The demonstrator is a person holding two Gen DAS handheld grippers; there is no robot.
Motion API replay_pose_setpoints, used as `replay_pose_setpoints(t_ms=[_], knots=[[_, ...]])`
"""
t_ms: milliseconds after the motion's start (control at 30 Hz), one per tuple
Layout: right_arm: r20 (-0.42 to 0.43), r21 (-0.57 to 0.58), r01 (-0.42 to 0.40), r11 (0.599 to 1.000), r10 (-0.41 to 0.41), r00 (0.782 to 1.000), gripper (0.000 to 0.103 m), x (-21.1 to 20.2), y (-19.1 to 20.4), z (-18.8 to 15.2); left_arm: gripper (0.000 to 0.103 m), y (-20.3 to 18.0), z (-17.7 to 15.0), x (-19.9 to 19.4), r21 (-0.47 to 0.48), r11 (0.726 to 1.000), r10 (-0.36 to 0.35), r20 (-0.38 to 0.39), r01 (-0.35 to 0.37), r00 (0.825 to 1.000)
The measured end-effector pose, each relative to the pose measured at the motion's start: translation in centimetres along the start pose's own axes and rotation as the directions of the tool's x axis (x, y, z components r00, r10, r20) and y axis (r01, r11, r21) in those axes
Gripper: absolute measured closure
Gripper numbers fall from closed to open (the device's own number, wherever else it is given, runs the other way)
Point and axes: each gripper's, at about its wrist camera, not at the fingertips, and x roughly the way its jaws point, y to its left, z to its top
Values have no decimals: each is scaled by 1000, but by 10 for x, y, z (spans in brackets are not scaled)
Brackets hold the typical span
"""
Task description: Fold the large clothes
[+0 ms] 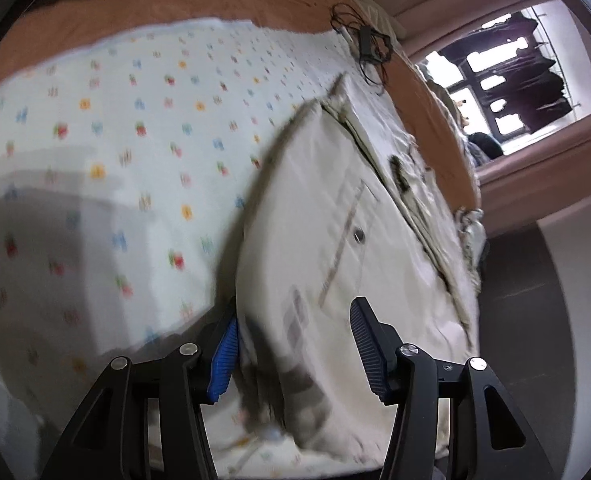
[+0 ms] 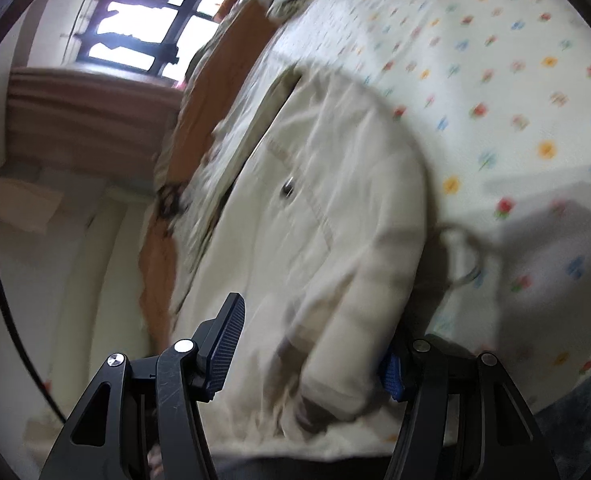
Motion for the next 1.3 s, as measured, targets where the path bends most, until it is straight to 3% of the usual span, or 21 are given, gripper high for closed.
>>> replay_pose_setpoints(t_ms=[100, 167, 367, 400, 467, 567, 600, 733, 1300], knots=[[-47, 11, -59, 998, 60, 997, 42, 4, 1, -7, 48, -5, -13, -3, 13, 999, -41, -28, 42, 999], [-41, -6, -46, 999, 46, 998, 42, 10, 5, -10, 48, -6, -18, -2, 3, 998, -58, -38, 58, 998], [48, 13, -27, 1000, 27, 999, 42, 14, 4, -13, 48, -6, -18, 5, -30, 996, -84, -19, 83, 996], [71, 13, -23, 1000, 22, 997, 42, 14, 5, -13, 52, -6, -16, 7, -30, 996, -82, -9, 81, 997], [104, 14, -2, 1000, 0, 995, 49, 15, 5, -12, 63, -4, -13, 12, -39, 998, -43, 6, 43, 999], [138, 51, 38, 998, -45, 989, 73, 15, -2, -10, 76, -3, -12, 13, -59, 998, -25, 25, 26, 999], [141, 65, 40, 997, -49, 989, 83, 14, -5, -10, 87, -3, -12, 14, -58, 998, -4, 24, 6, 1000], [177, 87, 10, 996, -25, 984, 92, 0, -11, -12, 92, 0, -17, 1, -77, 997, -16, 56, 20, 998], [297, -47, -139, 989, 147, 943, 95, -97, 59, -40, 93, -46, -44, -111, -27, 983, -175, 155, 181, 972]])
